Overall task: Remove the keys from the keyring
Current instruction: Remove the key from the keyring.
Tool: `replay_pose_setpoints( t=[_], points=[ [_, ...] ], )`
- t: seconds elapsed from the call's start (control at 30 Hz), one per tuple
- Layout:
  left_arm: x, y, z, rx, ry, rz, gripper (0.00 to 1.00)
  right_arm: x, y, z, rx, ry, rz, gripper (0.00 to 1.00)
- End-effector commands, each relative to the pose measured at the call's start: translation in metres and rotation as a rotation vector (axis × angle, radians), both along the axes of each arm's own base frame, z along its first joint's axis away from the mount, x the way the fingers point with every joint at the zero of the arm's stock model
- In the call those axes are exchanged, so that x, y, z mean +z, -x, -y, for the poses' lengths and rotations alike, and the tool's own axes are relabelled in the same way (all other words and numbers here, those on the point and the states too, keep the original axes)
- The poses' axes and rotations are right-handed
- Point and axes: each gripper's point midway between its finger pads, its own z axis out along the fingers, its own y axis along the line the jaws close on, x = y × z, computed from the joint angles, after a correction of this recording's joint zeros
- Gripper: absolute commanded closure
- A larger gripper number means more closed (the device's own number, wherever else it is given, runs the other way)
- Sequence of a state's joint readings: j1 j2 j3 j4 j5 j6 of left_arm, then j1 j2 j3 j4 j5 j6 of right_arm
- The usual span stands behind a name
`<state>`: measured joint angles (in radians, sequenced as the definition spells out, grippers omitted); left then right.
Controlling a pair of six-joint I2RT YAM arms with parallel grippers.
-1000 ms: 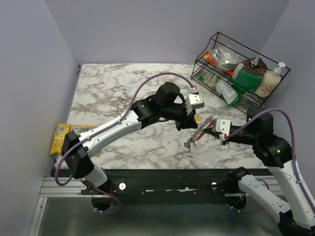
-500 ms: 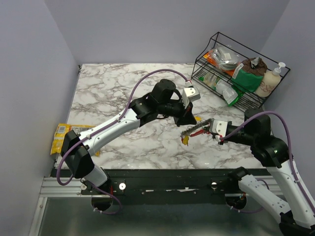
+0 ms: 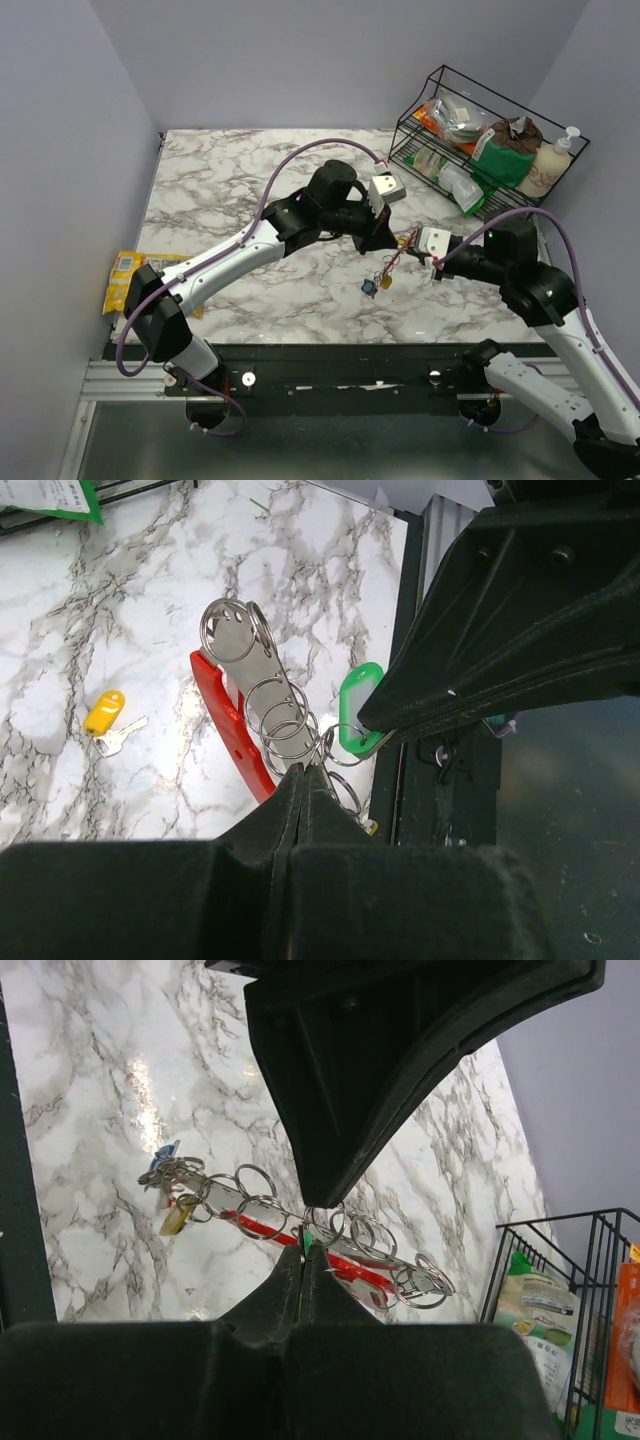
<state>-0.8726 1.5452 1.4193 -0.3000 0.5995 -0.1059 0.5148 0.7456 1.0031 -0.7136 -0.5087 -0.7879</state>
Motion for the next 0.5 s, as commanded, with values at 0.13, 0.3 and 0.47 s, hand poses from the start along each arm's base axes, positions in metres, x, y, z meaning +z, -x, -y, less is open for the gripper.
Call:
replay_pose_setpoints(
  t=[0.13,0.3,0.47],
  points=[
    [0.001,-0.001,0.01,-0.002,0.011,0.014,1.0,0.031,-0.026,-0.004,-0.09,-0.006,0.121,0.99],
    [-0.002,-0.001,0.014,0.0,0.001,0.012,1.0,0.026,-0.019,-0.012,-0.039,0.043,0.106,0.99],
    [0.001,-0.005,0.011,0.026,-0.001,0.016,1.0,-0.008,0.004,-0.011,0.064,0.125,0.06,0.99]
  ],
)
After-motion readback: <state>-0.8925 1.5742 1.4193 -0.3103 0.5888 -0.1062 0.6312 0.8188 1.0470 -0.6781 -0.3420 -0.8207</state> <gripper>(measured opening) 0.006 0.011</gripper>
